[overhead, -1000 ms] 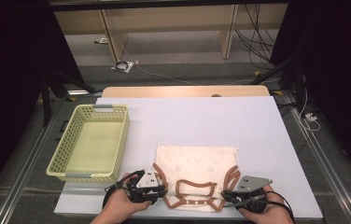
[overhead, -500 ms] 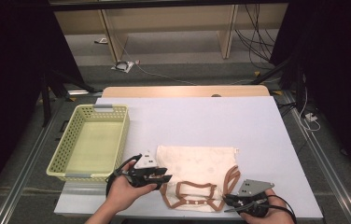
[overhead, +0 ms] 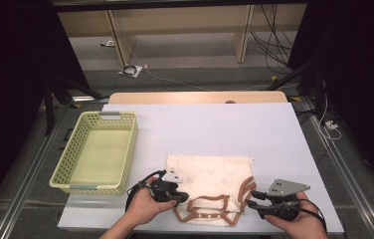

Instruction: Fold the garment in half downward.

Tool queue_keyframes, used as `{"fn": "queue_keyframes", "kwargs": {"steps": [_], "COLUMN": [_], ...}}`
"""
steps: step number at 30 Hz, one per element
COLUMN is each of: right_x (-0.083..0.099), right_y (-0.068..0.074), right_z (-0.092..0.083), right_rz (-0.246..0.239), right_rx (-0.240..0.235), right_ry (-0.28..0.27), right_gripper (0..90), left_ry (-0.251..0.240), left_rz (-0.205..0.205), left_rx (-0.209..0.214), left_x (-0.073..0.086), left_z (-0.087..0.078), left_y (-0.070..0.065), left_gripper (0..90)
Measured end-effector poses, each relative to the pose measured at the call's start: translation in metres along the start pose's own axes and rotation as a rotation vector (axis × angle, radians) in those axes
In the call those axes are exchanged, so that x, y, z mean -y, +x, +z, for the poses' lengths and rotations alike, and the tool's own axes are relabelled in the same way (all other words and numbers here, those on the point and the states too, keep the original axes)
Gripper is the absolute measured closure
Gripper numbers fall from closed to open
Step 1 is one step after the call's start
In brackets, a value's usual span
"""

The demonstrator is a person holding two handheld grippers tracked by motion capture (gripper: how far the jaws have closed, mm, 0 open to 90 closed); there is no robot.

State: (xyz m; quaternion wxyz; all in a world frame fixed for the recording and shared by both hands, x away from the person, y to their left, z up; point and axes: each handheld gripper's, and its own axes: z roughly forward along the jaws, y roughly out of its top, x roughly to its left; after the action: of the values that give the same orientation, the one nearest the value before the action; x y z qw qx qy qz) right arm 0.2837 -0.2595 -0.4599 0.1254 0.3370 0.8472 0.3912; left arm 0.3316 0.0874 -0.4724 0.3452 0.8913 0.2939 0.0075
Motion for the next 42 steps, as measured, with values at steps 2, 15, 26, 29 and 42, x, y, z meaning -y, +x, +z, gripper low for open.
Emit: {"fn": "queue_keyframes", "kwargs": {"steps": [2, 15, 26, 29, 42], "right_x": [-0.005, -0.049, -0.045, -0.043, -0.034], "right_y": [-0.003, -0.01, -0.003, 0.002, 0.017], "right_z": [0.004, 0.068, 0.075, 0.075, 0.066], "right_rz": [-0.001, -0.044, -0.049, -0.061, -0.109], "right_rx": [0.001, -0.06, -0.105, -0.124, -0.17], "right_ry": [0.005, 0.163, 0.2, 0.214, 0.235], "right_gripper": [70.5, 90.0, 90.0, 90.0, 90.0], "left_ry": [0.005, 0.028, 0.051, 0.053, 0.071], "left_rz": [-0.002, -0.005, 0.017, 0.021, 0.042], "left_rx": [0.005, 0.014, 0.006, 0.007, 0.004], "left_x": [0.002, 0.011, 0.012, 0.013, 0.017], "left_z": [0.001, -0.004, -0.004, -0.004, -0.006], "left_y": [-0.001, -0.001, -0.001, -0.001, -0.004], "left_gripper": [87.5, 87.8, 89.0, 89.4, 89.6]}}
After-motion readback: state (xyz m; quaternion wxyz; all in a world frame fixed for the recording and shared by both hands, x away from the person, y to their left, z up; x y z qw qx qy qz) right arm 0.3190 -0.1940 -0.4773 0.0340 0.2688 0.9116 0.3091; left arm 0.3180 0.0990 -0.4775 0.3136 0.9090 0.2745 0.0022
